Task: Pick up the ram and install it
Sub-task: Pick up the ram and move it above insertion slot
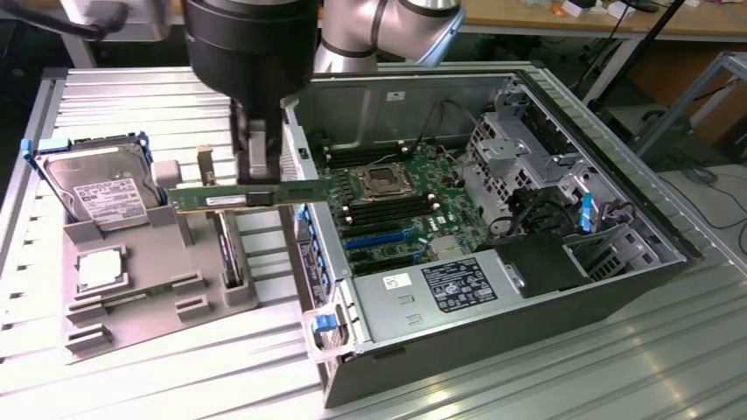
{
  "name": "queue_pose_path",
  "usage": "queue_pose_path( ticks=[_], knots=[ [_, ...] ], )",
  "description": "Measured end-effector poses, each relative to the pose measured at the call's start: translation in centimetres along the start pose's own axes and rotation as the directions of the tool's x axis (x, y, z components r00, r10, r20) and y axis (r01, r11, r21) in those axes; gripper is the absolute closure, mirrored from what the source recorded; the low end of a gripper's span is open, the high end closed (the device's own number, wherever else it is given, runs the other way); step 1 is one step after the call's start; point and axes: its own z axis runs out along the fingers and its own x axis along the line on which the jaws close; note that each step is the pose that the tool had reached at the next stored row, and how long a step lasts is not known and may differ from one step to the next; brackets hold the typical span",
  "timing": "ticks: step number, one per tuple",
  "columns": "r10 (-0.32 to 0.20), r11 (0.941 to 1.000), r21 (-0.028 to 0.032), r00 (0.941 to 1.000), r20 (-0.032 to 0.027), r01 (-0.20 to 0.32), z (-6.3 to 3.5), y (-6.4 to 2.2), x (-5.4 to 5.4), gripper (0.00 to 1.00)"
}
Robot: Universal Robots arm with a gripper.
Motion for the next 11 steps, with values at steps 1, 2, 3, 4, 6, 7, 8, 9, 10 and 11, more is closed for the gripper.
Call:
queue_pose_path(
  ticks=[1,2,3,4,6,7,8,9,10,11],
  knots=[
    [-0.001,1.0,0.0001,1.0,0.0001,0.001,-0.02,-0.93,-0.1,0.85],
    [-0.001,1.0,0.0001,1.0,0.0,0.001,-0.03,-1.42,-0.1,0.85],
    [-0.001,1.0,0.0001,1.0,0.0,0.001,-0.04,-1.9,-0.2,0.85],
    [-0.002,1.0,0.0,1.0,-0.0001,0.002,-0.06,-2.5,-0.3,0.85],
    [-0.003,1.0,0.0001,1.0,0.0,0.003,-0.08,-3.62,-0.4,0.85],
    [-0.004,1.0,0.0001,1.0,0.0,0.004,-0.1,-4.71,-0.5,0.85],
    [-0.004,1.0,0.0001,1.0,0.0,0.004,-0.11,-5.29,-0.6,0.85],
    [-0.005,1.0,0.0001,1.0,-0.0002,0.005,-0.14,-5.88,-0.6,0.85],
    [-0.006,1.0,0.0001,1.0,-0.0001,0.006,-0.15,-6.92,-0.7,0.85],
    [-0.006,1.0,0.0002,1.0,-0.0001,0.006,-0.17,-7.68,-0.8,0.85]
  ],
)
